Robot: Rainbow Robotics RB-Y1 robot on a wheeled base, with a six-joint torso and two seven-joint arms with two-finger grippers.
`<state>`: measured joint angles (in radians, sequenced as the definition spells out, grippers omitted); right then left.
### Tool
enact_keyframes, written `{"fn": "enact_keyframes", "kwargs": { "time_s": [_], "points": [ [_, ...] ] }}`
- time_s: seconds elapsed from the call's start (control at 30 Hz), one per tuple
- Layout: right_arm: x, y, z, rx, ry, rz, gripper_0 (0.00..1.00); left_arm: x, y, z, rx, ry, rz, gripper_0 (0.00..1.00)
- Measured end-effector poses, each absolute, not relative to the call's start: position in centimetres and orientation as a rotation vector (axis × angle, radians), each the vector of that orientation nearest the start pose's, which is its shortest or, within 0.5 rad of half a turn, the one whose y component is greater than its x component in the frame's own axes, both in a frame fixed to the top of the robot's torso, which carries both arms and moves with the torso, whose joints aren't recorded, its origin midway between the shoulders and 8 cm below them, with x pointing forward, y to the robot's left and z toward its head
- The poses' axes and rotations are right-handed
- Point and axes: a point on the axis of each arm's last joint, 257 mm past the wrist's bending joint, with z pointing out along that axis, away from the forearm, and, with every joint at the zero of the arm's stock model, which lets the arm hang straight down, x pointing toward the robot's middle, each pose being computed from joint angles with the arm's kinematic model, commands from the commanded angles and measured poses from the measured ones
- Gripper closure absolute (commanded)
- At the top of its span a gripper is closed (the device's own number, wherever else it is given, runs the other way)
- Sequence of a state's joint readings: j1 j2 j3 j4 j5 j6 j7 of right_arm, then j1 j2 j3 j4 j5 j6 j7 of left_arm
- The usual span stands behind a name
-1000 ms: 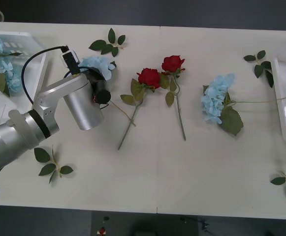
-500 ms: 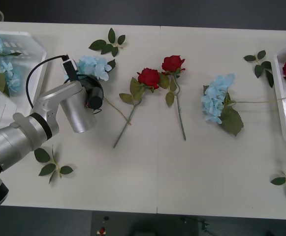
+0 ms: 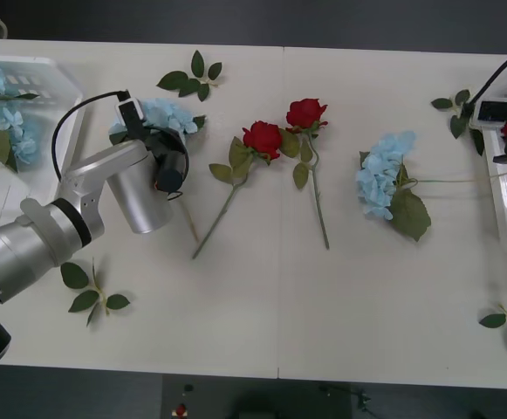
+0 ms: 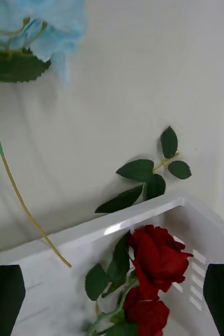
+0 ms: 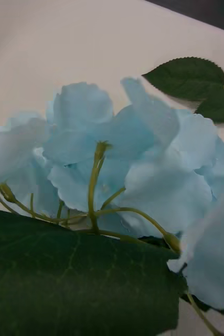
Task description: Put the red flowers into the right box and the blue flowers into the left box
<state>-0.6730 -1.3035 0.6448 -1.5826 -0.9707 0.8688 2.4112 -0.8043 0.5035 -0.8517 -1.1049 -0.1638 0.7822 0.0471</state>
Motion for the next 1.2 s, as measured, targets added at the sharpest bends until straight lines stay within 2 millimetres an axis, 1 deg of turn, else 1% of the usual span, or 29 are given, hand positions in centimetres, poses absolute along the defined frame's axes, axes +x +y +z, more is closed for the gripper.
{"fn": "enact_keyframes", "kwargs": {
  "time_s": [0.07, 0.17, 0.27, 0.33, 0.4, 0.5, 0.53, 0.63, 0.73, 0.8, 0.87, 0.9, 0.93, 1.07, 1.13, 1.2],
  "points": [
    [55.9, -41.0, -15.7, -1.668, 1.882, -0.779, 0.00, 65.9, 19.8, -23.4, -0.395, 1.954, -0.126, 1.00],
    [56.2, -39.9, -17.4, -1.790, 1.814, -0.816, 0.00, 64.9, 18.6, -21.2, -0.366, 1.953, -0.213, 1.00],
    [55.7, -39.0, -20.1, -1.890, 1.783, -0.813, 0.00, 64.0, 19.2, -19.0, -0.310, 1.961, -0.245, 1.00],
    [55.0, -38.7, -22.3, -1.940, 1.787, -0.803, 0.00, 63.6, 20.4, -17.1, -0.257, 1.961, -0.238, 1.00],
    [54.5, -38.4, -24.1, -1.979, 1.792, -0.795, 0.00, 63.4, 22.1, -15.2, -0.229, 1.946, -0.229, 1.00],
    [54.6, -38.0, -26.1, -1.988, 1.813, -0.782, 0.00, 62.8, 24.8, -12.7, -0.243, 1.935, -0.249, 1.00],
    [54.8, -37.9, -26.6, -1.983, 1.823, -0.782, 0.00, 62.5, 25.6, -11.9, -0.236, 1.941, -0.245, 1.00],
    [55.5, -37.3, -27.9, -1.958, 1.850, -0.772, 0.00, 61.9, 28.0, -10.0, -0.144, 1.975, -0.194, 1.00],
    [56.4, -36.5, -28.8, -1.929, 1.863, -0.764, 0.00, 60.9, 29.7, -8.2, -0.097, 2.031, -0.232, 1.00],
    [57.3, -35.9, -29.1, -1.913, 1.859, -0.768, 0.00, 60.0, 31.7, -7.2, -0.106, 2.068, -0.245, 1.00],
    [57.8, -35.5, -29.3, -1.904, 1.866, -0.764, 0.39, 59.2, 33.7, -6.1, -0.122, 2.086, -0.243, 1.00],
    [58.1, -35.2, -29.3, -1.900, 1.870, -0.760, 0.86, 58.6, 34.6, -5.8, -0.118, 2.102, -0.246, 1.00],
    [58.3, -35.0, -29.4, -1.896, 1.873, -0.757, 1.00, 57.9, 35.2, -5.6, -0.092, 2.119, -0.247, 1.00],
    [59.3, -34.2, -28.9, -1.897, 1.832, -0.791, 1.00, 55.4, 38.9, -4.9, 0.028, 2.163, -0.204, 1.00],
    [59.3, -34.1, -28.9, -1.899, 1.829, -0.794, 1.00, 54.4, 41.2, -4.8, 0.032, 2.175, -0.202, 1.00],
    [59.3, -34.1, -28.9, -1.899, 1.830, -0.793, 1.00, 53.9, 43.5, -4.9, 0.010, 2.173, -0.198, 1.00]
  ]
}}
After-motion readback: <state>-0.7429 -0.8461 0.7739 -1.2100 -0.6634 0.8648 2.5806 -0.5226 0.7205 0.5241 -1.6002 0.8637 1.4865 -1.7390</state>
